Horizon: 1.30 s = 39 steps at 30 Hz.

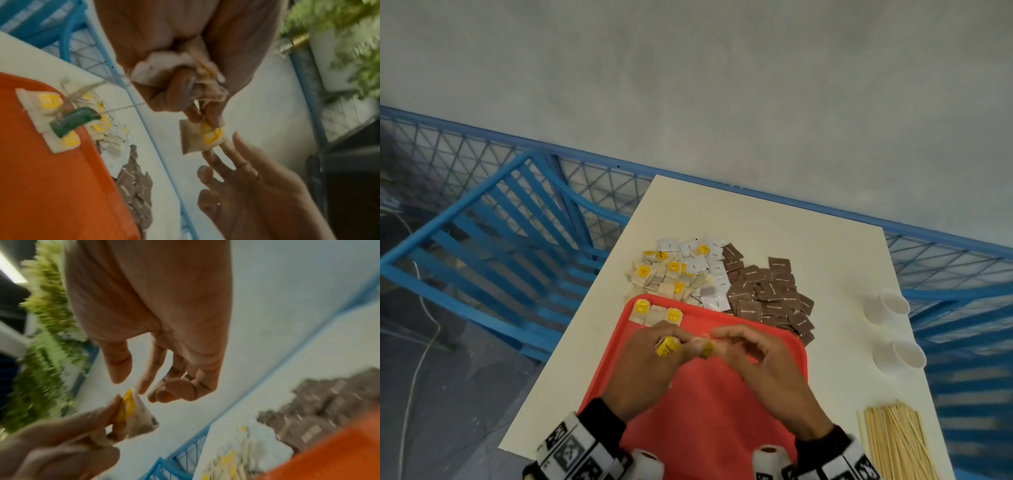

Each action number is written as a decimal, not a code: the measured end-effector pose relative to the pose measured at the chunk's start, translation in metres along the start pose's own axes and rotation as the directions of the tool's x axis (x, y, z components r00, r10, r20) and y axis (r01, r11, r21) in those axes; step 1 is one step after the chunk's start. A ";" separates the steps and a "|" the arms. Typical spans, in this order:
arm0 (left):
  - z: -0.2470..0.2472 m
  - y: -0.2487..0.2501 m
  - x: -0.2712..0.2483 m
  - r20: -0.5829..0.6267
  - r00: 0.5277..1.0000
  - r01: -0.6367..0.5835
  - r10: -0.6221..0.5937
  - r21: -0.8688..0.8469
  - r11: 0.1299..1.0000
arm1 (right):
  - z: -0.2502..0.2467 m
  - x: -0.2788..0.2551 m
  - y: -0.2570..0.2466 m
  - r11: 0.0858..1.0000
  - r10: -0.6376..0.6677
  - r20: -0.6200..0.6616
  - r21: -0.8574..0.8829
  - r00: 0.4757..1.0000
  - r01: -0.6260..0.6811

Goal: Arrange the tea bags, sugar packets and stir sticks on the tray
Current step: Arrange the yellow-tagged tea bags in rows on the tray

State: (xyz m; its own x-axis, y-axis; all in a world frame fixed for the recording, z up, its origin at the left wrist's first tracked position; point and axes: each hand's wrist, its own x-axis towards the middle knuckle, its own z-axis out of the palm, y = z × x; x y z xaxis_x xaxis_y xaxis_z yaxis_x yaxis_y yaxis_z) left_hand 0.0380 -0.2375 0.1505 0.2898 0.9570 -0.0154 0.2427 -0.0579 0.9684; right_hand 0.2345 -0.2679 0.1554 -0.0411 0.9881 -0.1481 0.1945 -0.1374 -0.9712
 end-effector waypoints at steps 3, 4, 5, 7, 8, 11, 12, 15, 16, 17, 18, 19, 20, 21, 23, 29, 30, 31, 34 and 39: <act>-0.004 0.019 0.005 0.047 0.996 0.086 -0.078 -0.211 0.974 | 0.004 0.003 -0.010 0.970 -0.188 -0.050 -0.169 0.981 0.177; -0.006 0.022 0.006 0.068 0.994 0.101 -0.088 -0.225 0.969 | 0.005 0.006 -0.013 0.970 -0.211 -0.088 -0.145 0.974 0.197; -0.009 0.024 0.007 0.086 0.992 0.114 -0.097 -0.224 0.968 | 0.004 0.008 -0.017 0.973 -0.220 -0.130 -0.102 0.967 0.208; -0.016 0.026 0.009 0.122 0.989 0.108 -0.086 -0.191 0.976 | 0.001 0.011 -0.026 0.972 -0.235 -0.195 -0.043 0.952 0.231; -0.020 0.027 0.010 0.126 0.990 0.091 -0.068 -0.185 0.978 | -0.001 0.012 -0.030 0.970 -0.243 -0.205 -0.034 0.948 0.241; -0.031 0.033 0.013 0.091 0.996 0.025 -0.007 -0.198 0.980 | -0.002 0.015 -0.041 0.957 -0.288 -0.169 -0.077 0.943 0.279; -0.033 0.037 0.014 0.077 0.997 -0.007 0.022 -0.189 0.982 | -0.001 0.017 -0.044 0.951 -0.306 -0.154 -0.103 0.940 0.293; -0.034 0.049 0.016 0.042 0.994 -0.097 0.101 -0.092 0.991 | 0.003 0.024 -0.048 0.939 -0.331 -0.146 -0.144 0.932 0.312; -0.035 0.050 0.016 0.028 0.994 -0.104 0.105 -0.043 0.994 | 0.004 0.026 -0.048 0.939 -0.333 -0.153 -0.142 0.930 0.312; -0.036 0.048 0.016 0.013 0.995 -0.099 0.100 -0.012 0.995 | 0.006 0.027 -0.048 0.941 -0.329 -0.159 -0.134 0.931 0.310; -0.038 0.045 0.016 -0.004 0.996 -0.089 0.089 -0.019 0.996 | 0.007 0.028 -0.048 0.945 -0.322 -0.162 -0.119 0.933 0.306; -0.039 0.043 0.015 -0.021 0.997 -0.079 0.077 -0.070 0.994 | 0.010 0.029 -0.048 0.948 -0.315 -0.161 -0.104 0.935 0.301; -0.041 0.042 0.013 -0.029 0.997 -0.074 0.070 -0.132 0.988 | 0.012 0.030 -0.048 0.950 -0.309 -0.153 -0.095 0.939 0.297; -0.042 0.041 0.011 -0.032 0.997 -0.072 0.068 -0.170 0.983 | 0.015 0.031 -0.048 0.951 -0.306 -0.139 -0.098 0.942 0.295; -0.043 0.041 0.010 -0.031 0.997 -0.074 0.070 -0.182 0.980 | 0.022 0.034 -0.048 0.948 -0.309 -0.118 -0.111 0.944 0.297; -0.057 0.022 0.013 -0.110 0.994 -0.007 -0.020 -0.238 0.971 | 0.043 0.036 -0.045 0.959 -0.282 -0.032 -0.041 0.959 0.280; -0.061 0.019 0.013 -0.124 0.992 0.003 -0.036 -0.257 0.966 | 0.046 0.035 -0.043 0.961 -0.272 0.000 -0.058 0.962 0.271; -0.065 0.016 0.013 -0.128 0.990 0.019 -0.058 -0.284 0.959 | 0.049 0.035 -0.040 0.963 -0.259 0.013 -0.072 0.966 0.259; -0.075 0.008 0.014 -0.057 0.994 0.074 -0.099 -0.342 0.937 | 0.057 0.038 -0.040 0.976 -0.215 -0.029 -0.040 0.976 0.214; -0.086 -0.007 0.013 0.011 0.993 0.114 -0.117 -0.324 0.939 | 0.081 0.048 -0.040 0.982 -0.187 -0.022 -0.009 0.982 0.187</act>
State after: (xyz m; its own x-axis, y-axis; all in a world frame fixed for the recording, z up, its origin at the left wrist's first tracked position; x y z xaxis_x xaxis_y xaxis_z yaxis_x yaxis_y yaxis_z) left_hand -0.0400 -0.2003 0.1649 0.2691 0.9541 -0.1315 -0.0389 0.1472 0.9883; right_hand 0.1451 -0.2202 0.1719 -0.0550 0.9977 0.0408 0.1919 0.0507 -0.9801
